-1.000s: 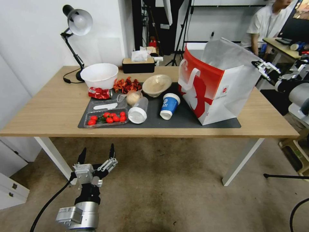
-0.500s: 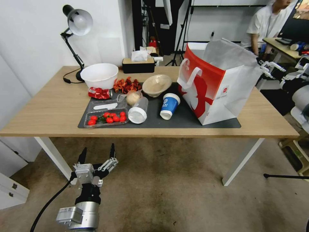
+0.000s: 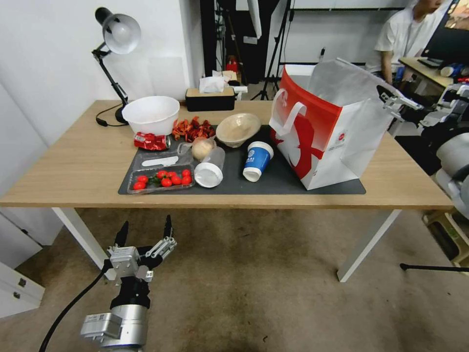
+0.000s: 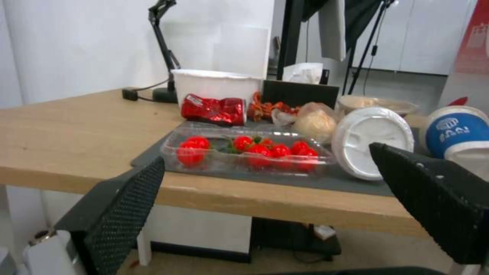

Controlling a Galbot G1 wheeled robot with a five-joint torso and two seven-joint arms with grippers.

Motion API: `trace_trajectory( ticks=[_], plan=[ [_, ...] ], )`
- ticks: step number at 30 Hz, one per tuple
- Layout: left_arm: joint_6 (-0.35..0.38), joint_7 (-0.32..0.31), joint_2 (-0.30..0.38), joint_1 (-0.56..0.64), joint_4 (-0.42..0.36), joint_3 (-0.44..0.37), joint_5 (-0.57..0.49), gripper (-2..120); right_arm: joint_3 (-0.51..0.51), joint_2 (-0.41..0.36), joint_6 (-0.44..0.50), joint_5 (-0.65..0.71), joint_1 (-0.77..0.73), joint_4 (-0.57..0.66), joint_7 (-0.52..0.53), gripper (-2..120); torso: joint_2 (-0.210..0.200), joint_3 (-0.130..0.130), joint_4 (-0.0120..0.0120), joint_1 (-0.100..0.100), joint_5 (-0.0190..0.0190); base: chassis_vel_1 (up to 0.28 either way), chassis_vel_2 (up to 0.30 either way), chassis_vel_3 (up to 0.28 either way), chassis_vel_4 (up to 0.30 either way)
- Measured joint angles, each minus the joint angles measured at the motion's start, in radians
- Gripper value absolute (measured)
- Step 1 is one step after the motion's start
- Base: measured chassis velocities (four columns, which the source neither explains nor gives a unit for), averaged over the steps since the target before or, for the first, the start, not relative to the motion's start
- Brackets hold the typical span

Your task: Pick up the food delivery bag from the floor and place it on the table.

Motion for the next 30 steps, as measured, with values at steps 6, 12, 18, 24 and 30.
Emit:
trace_trajectory(
  ticks=[6,12,18,24,30],
  plan=[
    [0.001,-0.007,-0.002,-0.002,-0.013,-0.011,0.005,100,0.048,0.026,0.043,-0.055,-0.078,0.063,0.002,100,0.000,0.000,0.0001,0.000,0.0000,0.000,0.000,0.000,0.000],
    [0.004,-0.013,0.000,-0.008,-0.032,-0.031,0.002,100,0.106,0.061,0.098,-0.169,-0.189,0.159,0.000,100,0.000,0.000,-0.0002,0.000,0.0001,0.000,0.000,0.000,0.000],
    [0.005,-0.010,0.002,-0.005,-0.062,-0.038,-0.001,100,0.133,0.093,0.153,-0.287,-0.287,0.256,0.002,100,0.000,0.000,0.0000,0.000,0.0000,0.000,0.000,0.000,0.000],
    [-0.002,0.000,-0.003,0.009,-0.073,-0.035,0.007,100,0.103,0.156,0.205,-0.434,-0.374,0.356,0.031,100,0.000,0.000,0.0000,0.000,0.0000,0.000,0.000,0.000,0.000],
    [-0.017,0.022,-0.007,0.019,-0.082,-0.028,0.026,100,0.028,0.284,0.265,-0.645,-0.498,0.428,0.094,100,0.000,0.000,-0.0001,0.000,0.0001,0.000,0.000,0.000,0.000]
  ],
)
